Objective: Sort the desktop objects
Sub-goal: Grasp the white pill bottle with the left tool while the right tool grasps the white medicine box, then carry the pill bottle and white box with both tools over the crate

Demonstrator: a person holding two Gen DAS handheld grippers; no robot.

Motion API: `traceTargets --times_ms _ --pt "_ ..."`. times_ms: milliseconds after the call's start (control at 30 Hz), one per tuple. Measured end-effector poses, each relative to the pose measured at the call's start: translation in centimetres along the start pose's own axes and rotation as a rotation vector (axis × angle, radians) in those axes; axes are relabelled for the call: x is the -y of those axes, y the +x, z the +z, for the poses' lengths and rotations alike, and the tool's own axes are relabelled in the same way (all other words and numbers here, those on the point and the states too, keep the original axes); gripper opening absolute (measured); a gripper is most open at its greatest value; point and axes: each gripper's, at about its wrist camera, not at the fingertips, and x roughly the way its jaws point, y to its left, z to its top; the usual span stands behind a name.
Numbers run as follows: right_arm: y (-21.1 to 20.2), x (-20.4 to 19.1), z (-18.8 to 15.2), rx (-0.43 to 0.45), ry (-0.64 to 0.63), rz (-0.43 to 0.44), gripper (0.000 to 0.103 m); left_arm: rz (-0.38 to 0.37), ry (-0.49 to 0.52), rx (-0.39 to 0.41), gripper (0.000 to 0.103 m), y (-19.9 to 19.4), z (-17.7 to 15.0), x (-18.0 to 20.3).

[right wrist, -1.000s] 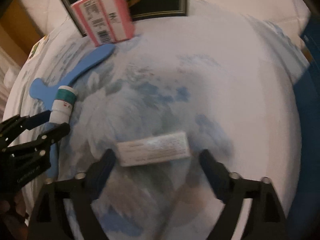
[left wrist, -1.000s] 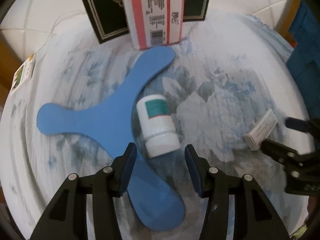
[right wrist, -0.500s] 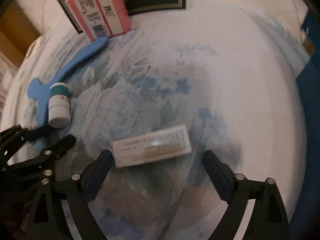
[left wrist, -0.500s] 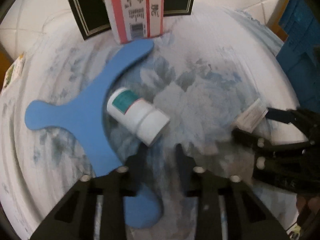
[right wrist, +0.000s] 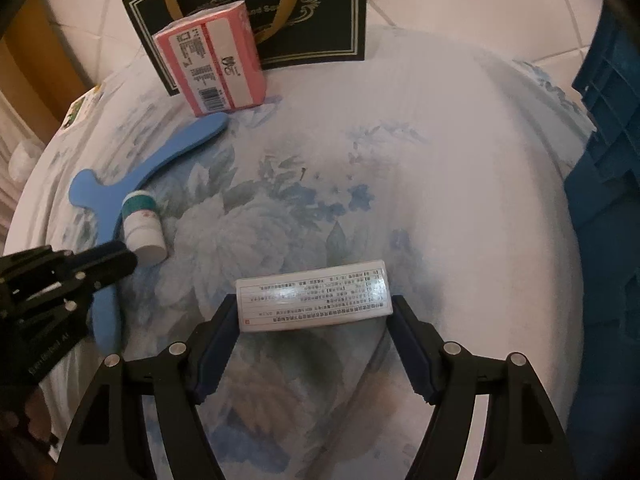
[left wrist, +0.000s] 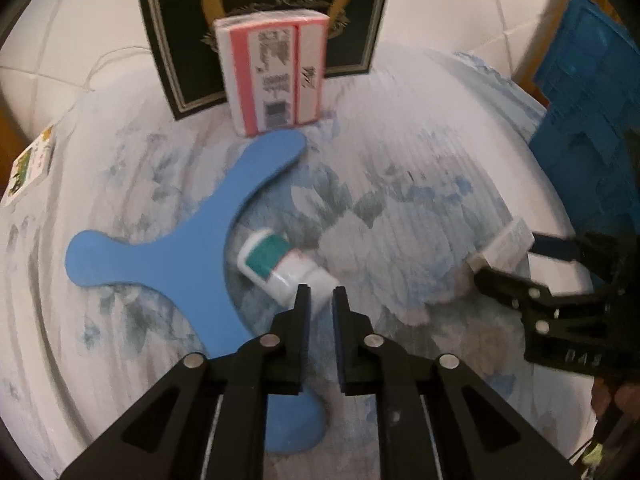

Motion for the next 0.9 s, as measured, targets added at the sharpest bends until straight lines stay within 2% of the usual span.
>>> traceTargets --times_ms 33,67,100,133,233,300,333,367,433,567,900 --pt "0.0 0.1 0.0 0.002 0.002 0.003 0.074 -0.003 -0.021 -0.001 0.033 0.1 0.2 -0.3" --pt "0.1 -0.2 0.1 0.003 0.004 0.006 0.074 0.001 -0.055 -0.006 0.060 0.3 0.6 -0.6" --pt "0.4 -0.6 0.4 0.003 0.005 0.009 0.074 0.009 -0.083 -0.009 0.073 0.7 0.9 -0.7" --pt "0.6 -0.6 0.5 0.000 0.003 0.012 0.074 0.014 -0.100 -0.005 0.081 1.1 1.1 -0.7" --pt "1.1 -0.4 0.5 -0.016 -0.004 0.020 0.074 0.060 -0.131 -0.041 0.080 3.2 1.6 -0.6" --pt "1.6 -0.4 0.6 -0.024 -0.010 0.028 0.074 0.072 -0.153 -0.085 0.048 5.0 1.4 -0.7" --pt "1.7 -0.4 0.5 -0.026 -0.012 0.031 0.074 0.106 -0.131 -0.055 0.037 5.0 1.2 -0.4" --pt "1.9 -0.4 0.5 -0.029 -0.014 0.034 0.074 0.102 -0.109 -0.052 0.033 5.0 1.1 -0.1" --pt "1.7 -0.6 0.4 -0.020 -0.022 0.033 0.074 0.056 -0.096 -0.065 0.033 5.0 0.5 0.2" --pt "-0.4 -0.9 0.2 0.029 -0.039 0.007 0.074 0.072 -0.021 -0.035 0.033 3.4 -0.9 1.5" --pt "-6.9 -2.9 -1.1 0.138 -0.072 -0.056 0.073 0.026 0.033 0.091 0.033 -4.4 -1.3 3.1"
